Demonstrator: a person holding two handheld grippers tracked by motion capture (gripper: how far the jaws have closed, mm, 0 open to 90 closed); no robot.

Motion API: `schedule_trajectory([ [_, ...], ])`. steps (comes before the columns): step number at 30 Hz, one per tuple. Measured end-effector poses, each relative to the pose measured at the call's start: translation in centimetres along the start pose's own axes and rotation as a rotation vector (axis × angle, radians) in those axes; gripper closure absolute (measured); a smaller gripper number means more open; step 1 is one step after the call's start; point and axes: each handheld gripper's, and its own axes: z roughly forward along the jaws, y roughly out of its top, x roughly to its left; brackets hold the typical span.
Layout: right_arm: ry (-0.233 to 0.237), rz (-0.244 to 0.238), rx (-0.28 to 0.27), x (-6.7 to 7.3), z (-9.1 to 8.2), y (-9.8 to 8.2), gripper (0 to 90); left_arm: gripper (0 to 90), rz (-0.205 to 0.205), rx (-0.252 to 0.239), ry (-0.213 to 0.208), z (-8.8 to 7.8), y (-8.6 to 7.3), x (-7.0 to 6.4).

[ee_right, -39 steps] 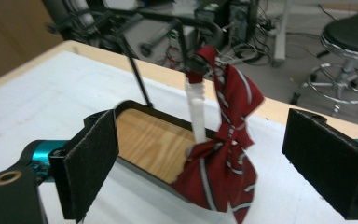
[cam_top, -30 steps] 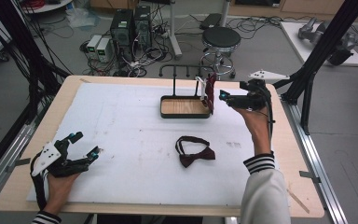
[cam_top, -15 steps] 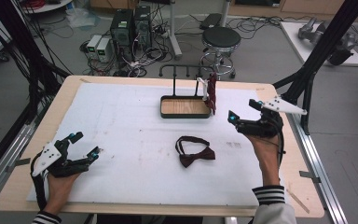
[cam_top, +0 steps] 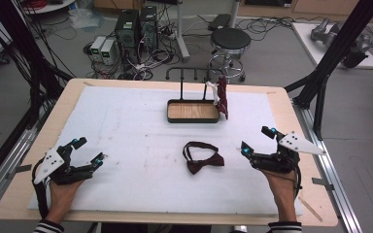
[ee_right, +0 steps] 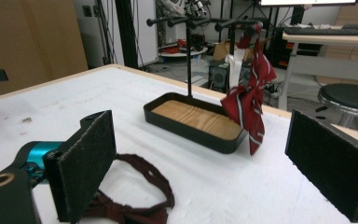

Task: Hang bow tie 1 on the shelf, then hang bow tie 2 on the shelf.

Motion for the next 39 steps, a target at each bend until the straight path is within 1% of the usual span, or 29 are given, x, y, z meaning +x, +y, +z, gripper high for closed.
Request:
schedule_trajectory([
  [4, -0.004, 0.012, 0.009, -0.1, -0.1, -0.8, 7.6, 15.1, -0.011, -0.005, 0.001, 0.0, 0.0, 0.1],
  [6, -0.003, 0.007, 0.016, -0.1, -0.1, -0.9, 7.6, 15.2, -0.015, -0.007, 0.0, 0.0, 0.0, 0.1],
  [8, 0.0, 0.013, 0.02, -0.2, -0.1, -1.0, 7.6, 15.1, -0.014, -0.007, 0.001, 0.0, 0.0, 0.1],
  [13, 0.006, -0.004, 0.014, -0.1, -0.1, -0.8, 7.7, 15.2, -0.017, -0.007, 0.003, 0.0, 0.0, 0.2],
  [15, 0.008, -0.005, 0.013, 0.0, -0.1, -0.8, 7.7, 15.2, -0.017, -0.007, 0.003, -0.1, 0.0, 0.2],
  [21, 0.01, -0.01, 0.024, 0.0, -0.1, -0.9, 7.7, 15.1, -0.018, -0.008, 0.003, -0.1, 0.0, 0.2],
  [22, 0.008, -0.025, 0.022, 0.0, 0.0, -0.9, 7.6, 15.2, -0.018, -0.008, 0.003, -0.1, 0.0, 0.2],
  [23, 0.011, -0.023, 0.029, 0.1, 0.0, -0.9, 7.6, 15.2, -0.018, -0.009, 0.003, -0.1, 0.0, 0.2],
  [29, 0.046, -0.054, 0.068, 0.2, 0.6, -0.7, 7.7, 15.2, -0.02, -0.009, 0.002, 0.0, 0.0, 0.2],
  [32, 0.071, -0.067, 0.094, 0.3, 0.9, -0.5, 7.7, 15.2, -0.02, -0.009, 0.002, 0.0, 0.0, 0.2],
  [34, 0.091, -0.085, 0.11, 0.3, 1.3, -0.3, 7.7, 15.1, -0.022, -0.01, 0.003, 0.0, 0.0, 0.2],
  [39, 0.152, -0.118, 0.171, 0.7, 2.3, 0.1, 7.7, 15.2, -0.023, -0.01, 0.002, 0.0, 0.0, 0.2],
])
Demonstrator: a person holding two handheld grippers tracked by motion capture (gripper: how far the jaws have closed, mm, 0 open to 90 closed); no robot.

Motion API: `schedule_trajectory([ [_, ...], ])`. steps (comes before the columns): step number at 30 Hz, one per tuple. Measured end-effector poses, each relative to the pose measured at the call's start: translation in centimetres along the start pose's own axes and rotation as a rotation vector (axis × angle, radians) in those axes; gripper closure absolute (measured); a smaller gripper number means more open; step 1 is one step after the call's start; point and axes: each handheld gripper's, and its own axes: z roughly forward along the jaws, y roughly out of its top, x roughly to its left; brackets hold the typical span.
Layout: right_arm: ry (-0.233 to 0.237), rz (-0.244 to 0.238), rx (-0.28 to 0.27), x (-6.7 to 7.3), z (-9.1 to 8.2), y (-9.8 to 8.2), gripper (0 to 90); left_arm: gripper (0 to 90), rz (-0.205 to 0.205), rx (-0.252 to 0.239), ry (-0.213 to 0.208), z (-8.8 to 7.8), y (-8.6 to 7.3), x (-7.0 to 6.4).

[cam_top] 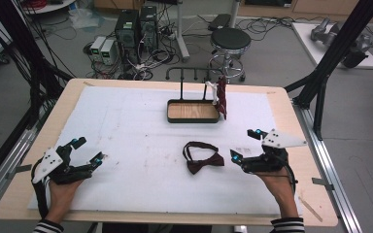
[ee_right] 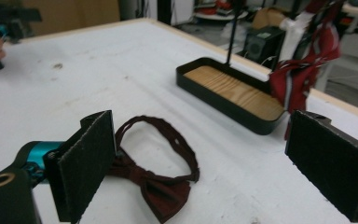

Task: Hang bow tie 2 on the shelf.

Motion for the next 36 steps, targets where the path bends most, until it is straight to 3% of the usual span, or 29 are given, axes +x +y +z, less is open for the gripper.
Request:
schedule_trajectory([
  [6, 0.072, -0.059, 0.097, 0.2, 1.5, 0.1, 7.7, 15.1, -0.004, 0.0, -0.002, 0.0, 0.0, 0.1],
  [10, 0.098, -0.106, 0.183, 0.5, 2.7, 0.1, 7.7, 15.2, -0.007, 0.003, -0.004, 0.0, 0.0, 0.1],
  [14, 0.128, -0.145, 0.237, 0.9, 3.7, 0.3, 7.8, 15.2, -0.006, 0.003, -0.004, 0.0, 0.0, 0.1],
  [21, 0.154, -0.203, 0.327, 1.0, 5.3, 0.5, 7.8, 15.2, -0.006, 0.003, -0.004, 0.0, 0.0, 0.0],
  [30, 0.16, -0.299, 0.516, 1.3, 7.3, 0.0, 8.0, 15.2, -0.007, 0.003, -0.004, 0.0, 0.0, 0.1],
  [36, 0.182, -0.362, 0.596, 1.5, 8.3, -0.6, 15.7, 15.2, -0.006, 0.004, -0.004, 0.0, 0.0, 0.1],
])
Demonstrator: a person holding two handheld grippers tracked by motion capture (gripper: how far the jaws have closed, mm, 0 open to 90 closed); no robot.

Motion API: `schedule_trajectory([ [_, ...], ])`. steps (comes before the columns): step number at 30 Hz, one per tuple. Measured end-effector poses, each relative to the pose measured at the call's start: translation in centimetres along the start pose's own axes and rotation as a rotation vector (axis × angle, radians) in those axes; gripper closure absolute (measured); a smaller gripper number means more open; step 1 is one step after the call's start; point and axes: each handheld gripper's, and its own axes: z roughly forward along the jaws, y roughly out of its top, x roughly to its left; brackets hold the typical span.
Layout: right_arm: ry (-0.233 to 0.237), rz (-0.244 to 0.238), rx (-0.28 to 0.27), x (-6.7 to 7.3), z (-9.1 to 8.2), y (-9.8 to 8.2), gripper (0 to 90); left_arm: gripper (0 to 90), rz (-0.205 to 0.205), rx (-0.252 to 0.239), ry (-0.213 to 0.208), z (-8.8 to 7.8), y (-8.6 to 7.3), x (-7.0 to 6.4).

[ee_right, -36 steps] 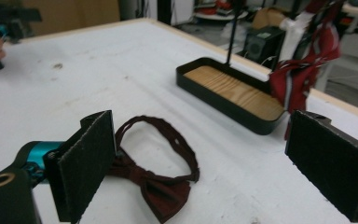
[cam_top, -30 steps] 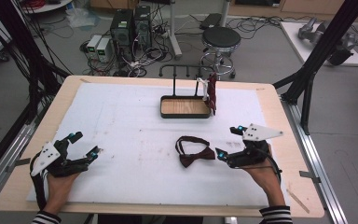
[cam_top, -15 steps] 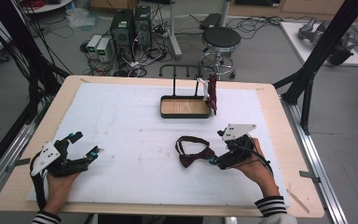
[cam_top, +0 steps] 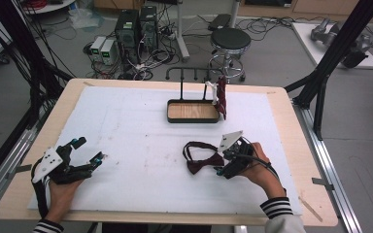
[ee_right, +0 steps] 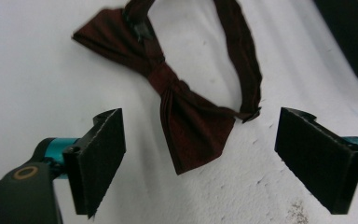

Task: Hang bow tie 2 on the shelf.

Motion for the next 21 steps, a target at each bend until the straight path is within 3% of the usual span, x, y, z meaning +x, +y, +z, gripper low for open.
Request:
schedule_trajectory([
  [3, 0.001, -0.036, 0.036, 0.1, 0.5, 0.0, 16.2, 15.1, 0.0, 0.0, 0.0, 0.0, 0.0, 0.0],
  [8, 0.005, -0.04, 0.058, 0.1, 1.1, 0.1, 19.4, 15.2, 0.0, 0.0, 0.0, 0.0, 0.0, 0.0],
  [21, 0.031, -0.066, 0.114, -0.3, 2.0, 0.0, 39.8, 15.1, -0.002, -0.004, -0.003, 0.0, 0.0, 0.0],
])
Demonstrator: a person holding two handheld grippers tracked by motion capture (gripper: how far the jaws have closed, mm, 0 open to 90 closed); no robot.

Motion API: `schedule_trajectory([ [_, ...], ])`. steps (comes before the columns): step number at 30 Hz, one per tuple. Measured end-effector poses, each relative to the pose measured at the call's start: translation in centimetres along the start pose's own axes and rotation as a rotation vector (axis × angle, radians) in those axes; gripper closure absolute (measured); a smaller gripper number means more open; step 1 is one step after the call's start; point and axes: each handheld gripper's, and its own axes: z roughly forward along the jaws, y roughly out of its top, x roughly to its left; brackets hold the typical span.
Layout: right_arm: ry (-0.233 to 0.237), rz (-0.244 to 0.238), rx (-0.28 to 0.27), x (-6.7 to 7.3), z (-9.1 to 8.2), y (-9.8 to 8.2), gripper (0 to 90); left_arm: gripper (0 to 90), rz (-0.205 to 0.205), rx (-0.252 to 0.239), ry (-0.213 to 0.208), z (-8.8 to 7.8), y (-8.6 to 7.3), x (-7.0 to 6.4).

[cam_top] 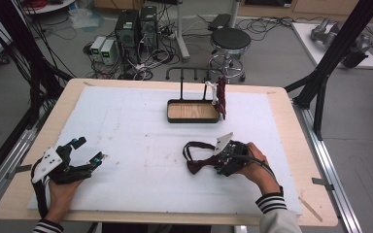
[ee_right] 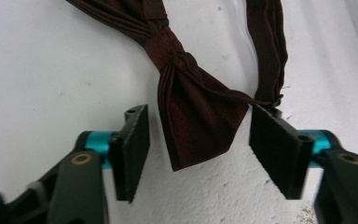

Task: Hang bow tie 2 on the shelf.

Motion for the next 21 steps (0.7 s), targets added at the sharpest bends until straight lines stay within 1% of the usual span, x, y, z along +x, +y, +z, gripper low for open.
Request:
schedule_trajectory([
  [1, 0.012, 0.006, -0.004, -0.12, 0.03, -0.06, 40.7, 15.1, -0.001, 0.0, 0.0, 0.0, 0.0, 0.0],
  [3, 0.016, 0.01, 0.005, -0.2, 0.09, -0.12, 43.7, 15.1, -0.001, 0.001, -0.001, -0.02, 0.01, 0.01],
  [5, 0.03, 0.005, 0.011, -0.3, 0.16, -0.17, 45.1, 15.1, -0.001, -0.001, 0.0, 0.0, 0.0, 0.01],
  [6, 0.029, 0.01, 0.015, -0.28, 0.2, -0.16, 47.1, 15.1, -0.002, -0.001, 0.0, 0.0, 0.0, 0.01],
  [11, 0.042, 0.017, 0.01, -0.42, 0.28, -0.15, 51.0, 15.1, -0.002, -0.001, 0.0, 0.0, -0.01, 0.01],
  [13, 0.048, 0.021, 0.01, -0.49, 0.3, -0.14, 54.2, 15.1, -0.002, -0.001, 0.0, 0.0, 0.0, 0.01],
  [16, 0.053, 0.023, 0.011, -0.56, 0.33, -0.13, 60.0, 15.1, -0.002, -0.001, 0.0, 0.0, 0.0, 0.01],
  [21, 0.099, 0.034, 0.022, -0.68, 0.41, 0.04, 74.8, 15.1, -0.002, -0.001, 0.0, -0.01, -0.01, 0.0],
])
